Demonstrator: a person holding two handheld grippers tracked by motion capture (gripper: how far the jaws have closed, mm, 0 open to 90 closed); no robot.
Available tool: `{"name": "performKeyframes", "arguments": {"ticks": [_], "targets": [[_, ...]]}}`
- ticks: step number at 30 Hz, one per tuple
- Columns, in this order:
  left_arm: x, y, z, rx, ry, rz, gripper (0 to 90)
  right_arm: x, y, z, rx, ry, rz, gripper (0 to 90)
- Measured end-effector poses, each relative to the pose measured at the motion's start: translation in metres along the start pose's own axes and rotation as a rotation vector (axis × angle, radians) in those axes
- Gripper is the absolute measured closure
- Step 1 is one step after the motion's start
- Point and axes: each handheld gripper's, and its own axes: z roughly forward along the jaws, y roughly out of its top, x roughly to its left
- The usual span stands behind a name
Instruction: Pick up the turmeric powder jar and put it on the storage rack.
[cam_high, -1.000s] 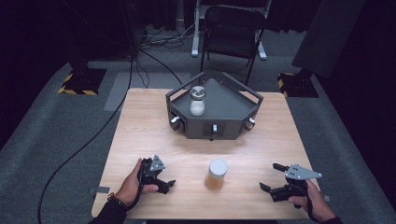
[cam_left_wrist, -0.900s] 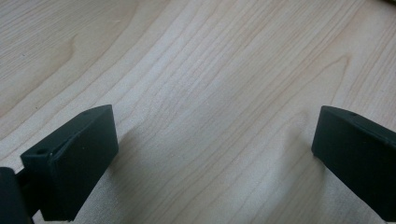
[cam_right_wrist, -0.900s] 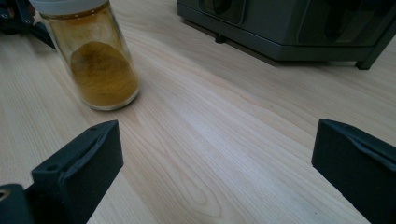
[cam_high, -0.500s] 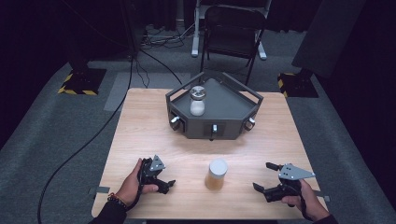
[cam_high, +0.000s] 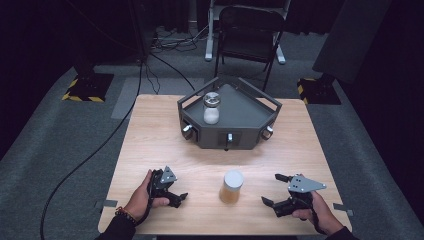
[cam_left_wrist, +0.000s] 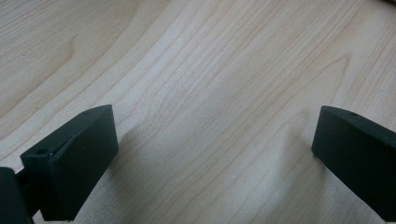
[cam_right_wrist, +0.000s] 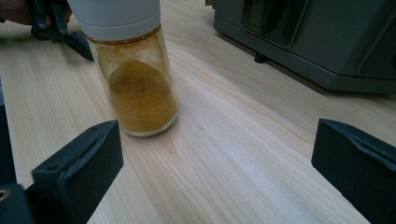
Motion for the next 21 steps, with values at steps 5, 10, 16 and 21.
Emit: {"name": "performKeyframes", "arguments": {"ticks": [5, 10, 16, 21], "targets": [[0.000, 0.000, 0.000, 0.000, 0.000, 0.000, 0.0, 0.001, 0.001, 0.006, -0.004, 0.015, -0.004, 1.7], [0.000, 0.000, 0.000, 0.000, 0.000, -0.001, 0.0, 0.004, 0.005, 0.012, 0.004, 0.021, -0.017, 1.7], [0.000, 0.000, 0.000, 0.000, 0.000, -0.001, 0.0, 0.007, 0.009, 0.020, 0.003, 0.038, -0.029, 1.7], [0.000, 0.000, 0.000, 0.000, 0.000, -0.001, 0.0, 0.009, 0.011, 0.028, 0.003, 0.053, -0.034, 1.8]]}}
